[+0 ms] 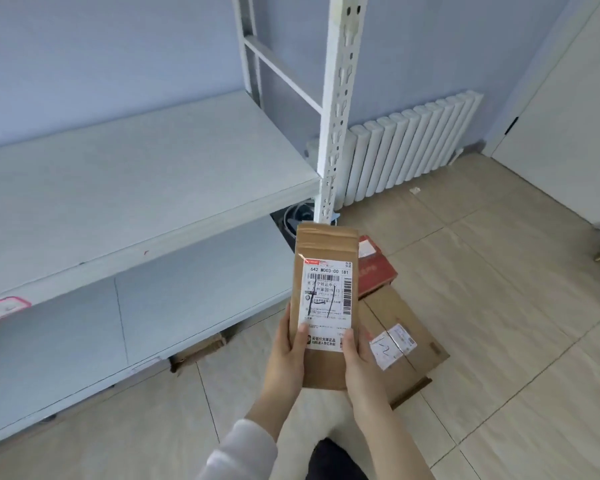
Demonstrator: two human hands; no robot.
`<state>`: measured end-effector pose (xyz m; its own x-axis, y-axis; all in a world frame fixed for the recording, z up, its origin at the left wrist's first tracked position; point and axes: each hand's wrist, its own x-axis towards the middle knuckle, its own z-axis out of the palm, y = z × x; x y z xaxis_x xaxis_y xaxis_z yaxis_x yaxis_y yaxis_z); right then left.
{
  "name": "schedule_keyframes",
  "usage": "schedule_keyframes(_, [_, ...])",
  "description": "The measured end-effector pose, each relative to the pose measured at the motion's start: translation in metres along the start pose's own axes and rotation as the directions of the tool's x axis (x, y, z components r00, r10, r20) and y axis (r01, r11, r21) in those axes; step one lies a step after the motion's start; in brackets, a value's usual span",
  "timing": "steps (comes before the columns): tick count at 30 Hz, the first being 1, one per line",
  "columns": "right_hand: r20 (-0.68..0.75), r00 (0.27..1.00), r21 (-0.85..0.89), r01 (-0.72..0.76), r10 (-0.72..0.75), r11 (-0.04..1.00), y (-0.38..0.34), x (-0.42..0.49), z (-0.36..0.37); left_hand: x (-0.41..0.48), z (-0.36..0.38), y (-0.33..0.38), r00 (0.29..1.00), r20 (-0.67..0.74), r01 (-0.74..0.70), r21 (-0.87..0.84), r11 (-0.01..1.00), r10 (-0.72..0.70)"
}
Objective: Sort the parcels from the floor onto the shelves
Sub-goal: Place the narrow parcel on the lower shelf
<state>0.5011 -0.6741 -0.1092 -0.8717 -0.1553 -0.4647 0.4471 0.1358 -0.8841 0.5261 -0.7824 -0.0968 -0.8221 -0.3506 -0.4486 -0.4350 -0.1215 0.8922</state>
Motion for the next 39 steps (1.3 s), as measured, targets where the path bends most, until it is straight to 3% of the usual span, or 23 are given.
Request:
schedule_keyframes(10, [0.217,0.976,-0.151,0.069,-0.035,0.986,0.023,-0.076,0.090,-0.091,-0.103,-0.032,0.969,-0.242,-0.081,-0.154,0.985,0.042])
schedule_keyframes(18, [0.400,0.916,-0.219,0.144,-0.046,0.965,0.048,-0.134,0.106,-0.168,-0.123,-0.062,0.898,-0.440,-0.130,-0.223,0.966,0.020])
schedule_keyframes(24, [0.493,0.869,-0.186,0.164,-0.053,0.969,0.060,-0.173,0.095,-0.220,-0.114,-0.077,0.849,-0.529,-0.153,-0.230,0.961,0.008])
schedule_keyframes(39, [0.586,0.775,-0.080,0.345,-0.235,0.935,0.016,-0.293,0.146,-0.329,-0.179,-0.050,0.725,-0.658,-0.396,-0.156,0.905,0.204])
